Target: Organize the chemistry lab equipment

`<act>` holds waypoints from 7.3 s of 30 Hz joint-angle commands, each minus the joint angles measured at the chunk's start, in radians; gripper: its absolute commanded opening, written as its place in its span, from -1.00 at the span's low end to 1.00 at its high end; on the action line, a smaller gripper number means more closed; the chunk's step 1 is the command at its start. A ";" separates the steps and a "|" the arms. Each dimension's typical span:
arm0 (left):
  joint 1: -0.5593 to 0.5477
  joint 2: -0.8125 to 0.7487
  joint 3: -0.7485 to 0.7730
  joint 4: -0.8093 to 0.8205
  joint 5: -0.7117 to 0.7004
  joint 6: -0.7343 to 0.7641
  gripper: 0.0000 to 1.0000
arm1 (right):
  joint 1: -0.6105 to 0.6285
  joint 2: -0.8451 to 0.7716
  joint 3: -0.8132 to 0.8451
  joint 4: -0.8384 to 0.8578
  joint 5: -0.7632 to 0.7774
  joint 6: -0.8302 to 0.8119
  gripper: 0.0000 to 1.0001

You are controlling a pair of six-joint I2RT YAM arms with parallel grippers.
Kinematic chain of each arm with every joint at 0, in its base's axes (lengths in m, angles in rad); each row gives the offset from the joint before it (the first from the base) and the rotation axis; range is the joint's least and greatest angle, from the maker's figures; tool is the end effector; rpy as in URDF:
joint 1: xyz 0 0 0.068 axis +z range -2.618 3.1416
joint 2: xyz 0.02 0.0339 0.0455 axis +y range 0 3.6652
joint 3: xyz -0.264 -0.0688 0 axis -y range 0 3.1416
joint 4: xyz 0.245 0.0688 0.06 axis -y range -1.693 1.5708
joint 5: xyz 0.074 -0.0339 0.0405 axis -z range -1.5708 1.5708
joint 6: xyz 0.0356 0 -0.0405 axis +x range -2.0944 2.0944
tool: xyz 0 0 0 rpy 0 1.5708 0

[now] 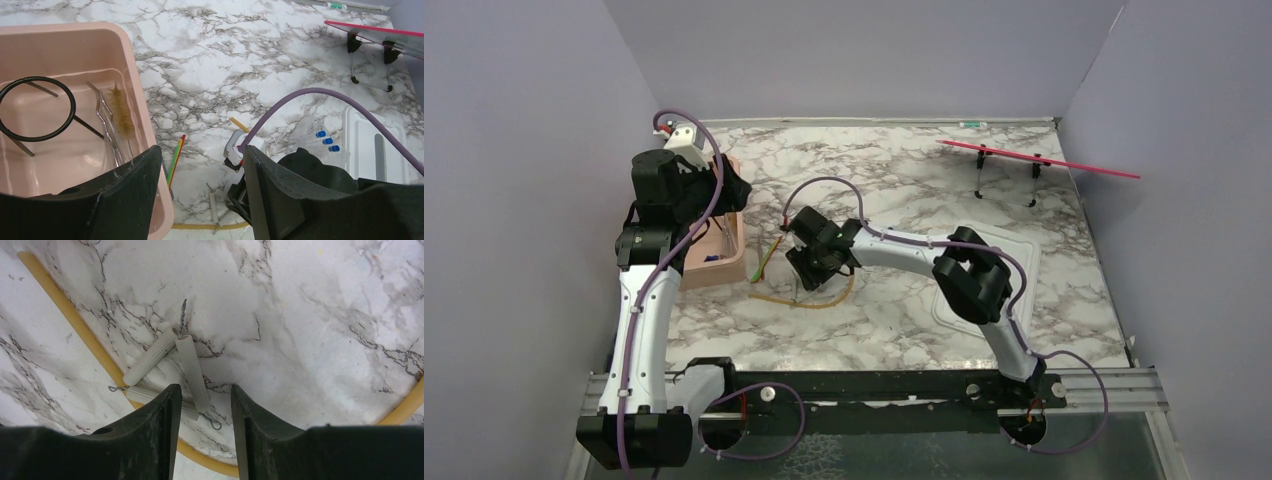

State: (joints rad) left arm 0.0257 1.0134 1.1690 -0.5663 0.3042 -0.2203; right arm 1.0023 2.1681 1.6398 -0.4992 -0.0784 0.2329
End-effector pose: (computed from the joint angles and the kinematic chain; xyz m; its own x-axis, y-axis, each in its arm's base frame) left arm 0.2123 -0.0052 0.3917 -0.4441 -0.2200 -0.8685 0.1568 0.9354 -0.3170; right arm 0.2490 0.3950 0.1664 -0.6473 -0.5859 -0.4875 -0.7323 0.6555 0.1845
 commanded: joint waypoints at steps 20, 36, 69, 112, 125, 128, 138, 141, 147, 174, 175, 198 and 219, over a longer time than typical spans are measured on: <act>-0.003 0.078 -0.090 0.103 0.327 -0.056 0.50 | 0.022 -0.437 -0.382 0.505 0.200 0.002 -0.99; -0.133 -0.020 -0.280 0.476 0.774 -0.151 0.53 | 0.015 -0.724 -0.448 0.643 -0.075 -0.092 -0.99; -0.154 -0.115 -0.215 0.376 0.376 -0.145 -1.00 | -0.001 -0.775 -0.462 0.601 0.127 -0.022 -0.20; 0.222 0.283 -0.299 0.216 -0.132 -0.072 -1.00 | -0.002 -0.830 -0.610 0.616 0.169 0.020 -0.17; 0.227 0.305 -0.302 0.186 -0.187 -0.071 -0.60 | -0.002 -0.830 -0.615 0.622 0.165 0.026 -0.17; 0.227 0.308 -0.297 0.172 -0.195 -0.076 -0.55 | -0.002 -0.829 -0.617 0.622 0.164 0.026 -0.17; 0.227 0.274 -0.277 0.119 -0.364 -0.101 -0.53 | -0.002 -0.823 -0.615 0.619 0.164 0.034 -0.17; 0.227 0.254 -0.273 0.116 -0.376 -0.105 -0.53 | -0.002 -0.822 -0.615 0.620 0.167 0.036 -0.17; 0.227 0.249 -0.271 0.105 -0.436 -0.117 -0.19 | -0.002 -0.820 -0.612 0.616 0.165 0.041 -0.17; 0.101 -0.016 -0.085 0.060 0.070 -0.064 0.16 | -0.019 -0.652 -0.517 0.449 0.326 0.243 -0.18; 0.072 -0.006 -0.086 0.067 0.077 -0.057 0.11 | -0.028 -0.650 -0.517 0.430 0.338 0.274 -0.20; -0.392 0.539 -0.011 -0.110 -0.540 0.005 0.08 | -0.084 -0.755 -0.713 0.457 0.280 0.434 -0.25; -0.361 0.793 0.013 -0.115 -0.537 0.098 -0.27 | -0.085 -0.774 -0.722 0.448 0.326 0.399 -0.26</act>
State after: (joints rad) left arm -0.3481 1.7973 1.1713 -0.6788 -0.2543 -0.1291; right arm 0.9154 1.4174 0.9298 -0.0765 0.2207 0.6453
